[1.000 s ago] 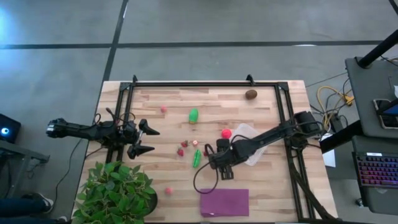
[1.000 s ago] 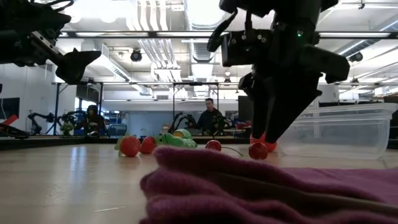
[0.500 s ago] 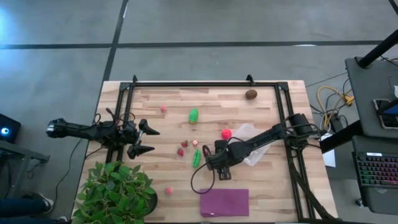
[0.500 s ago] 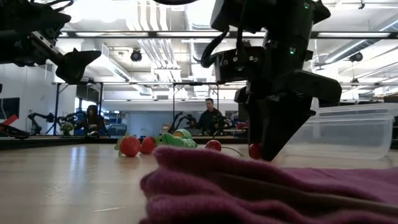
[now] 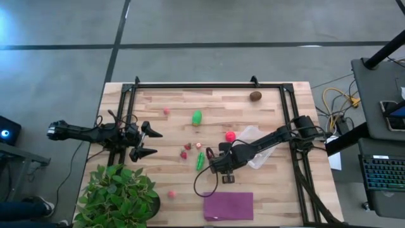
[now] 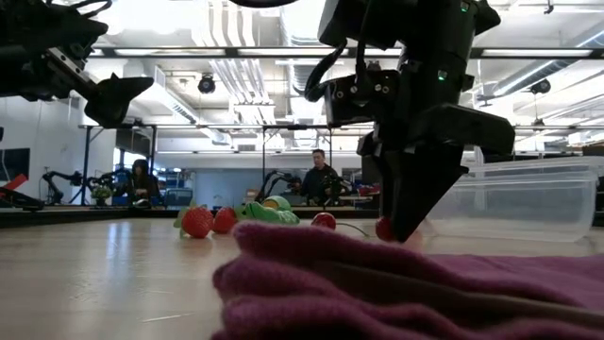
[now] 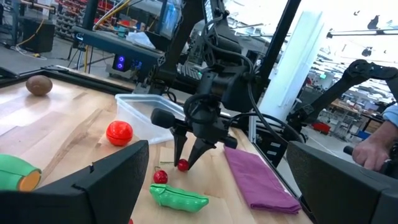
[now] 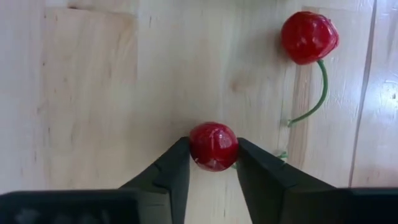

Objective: Pick and placing Produce into tupperware
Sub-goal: Put the left red cherry into the transparent bin

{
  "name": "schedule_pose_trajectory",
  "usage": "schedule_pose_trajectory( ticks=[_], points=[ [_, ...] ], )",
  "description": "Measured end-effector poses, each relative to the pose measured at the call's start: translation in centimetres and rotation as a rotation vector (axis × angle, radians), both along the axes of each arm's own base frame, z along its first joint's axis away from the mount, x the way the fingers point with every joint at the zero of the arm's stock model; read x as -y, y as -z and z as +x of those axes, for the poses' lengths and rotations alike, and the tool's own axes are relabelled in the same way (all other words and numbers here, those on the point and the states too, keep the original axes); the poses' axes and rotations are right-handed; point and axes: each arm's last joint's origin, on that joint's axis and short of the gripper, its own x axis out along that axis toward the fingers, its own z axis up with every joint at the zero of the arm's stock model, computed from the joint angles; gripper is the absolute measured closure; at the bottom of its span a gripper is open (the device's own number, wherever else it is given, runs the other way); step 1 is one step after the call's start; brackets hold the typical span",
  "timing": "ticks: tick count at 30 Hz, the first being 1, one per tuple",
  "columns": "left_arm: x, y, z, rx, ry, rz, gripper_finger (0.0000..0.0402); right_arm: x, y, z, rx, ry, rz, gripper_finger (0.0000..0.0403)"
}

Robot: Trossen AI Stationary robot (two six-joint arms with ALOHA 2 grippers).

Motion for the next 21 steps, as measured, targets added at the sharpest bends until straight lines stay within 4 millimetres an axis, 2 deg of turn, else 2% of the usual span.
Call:
schedule_pose_trajectory(
  ticks=[5, 8, 11, 14, 17, 21],
  points=[
    [0.0, 0.0, 0.0, -0.001, 0.000, 0.000, 0.0035, -0.1, -0.7, 0.4, 0.015, 0.000, 0.007, 0.0305],
    [0.0, 0.0, 0.0, 0.000, 0.000, 0.000, 0.0035, -0.3, -2.0, 1.1, 0.043, 0.022, 0.021, 0.0305],
    [0.0, 0.0, 0.0, 0.000, 0.000, 0.000, 0.0035, -0.4, -4.2, 1.7, 0.075, 0.064, 0.045, 0.0302],
    [0.0, 0.0, 0.0, 0.000, 0.000, 0.000, 0.0035, -0.4, -7.6, 1.6, 0.130, 0.100, 0.059, 0.0301],
    [0.0, 0.0, 0.0, 0.000, 0.000, 0.000, 0.0035, 0.2, -11.0, 0.4, 0.155, 0.181, 0.010, 0.0300],
    [0.0, 0.0, 0.0, -0.001, 0.000, 0.000, 0.0035, 1.5, -13.8, -3.1, 0.081, 0.334, -0.043, 0.0290]
  ],
)
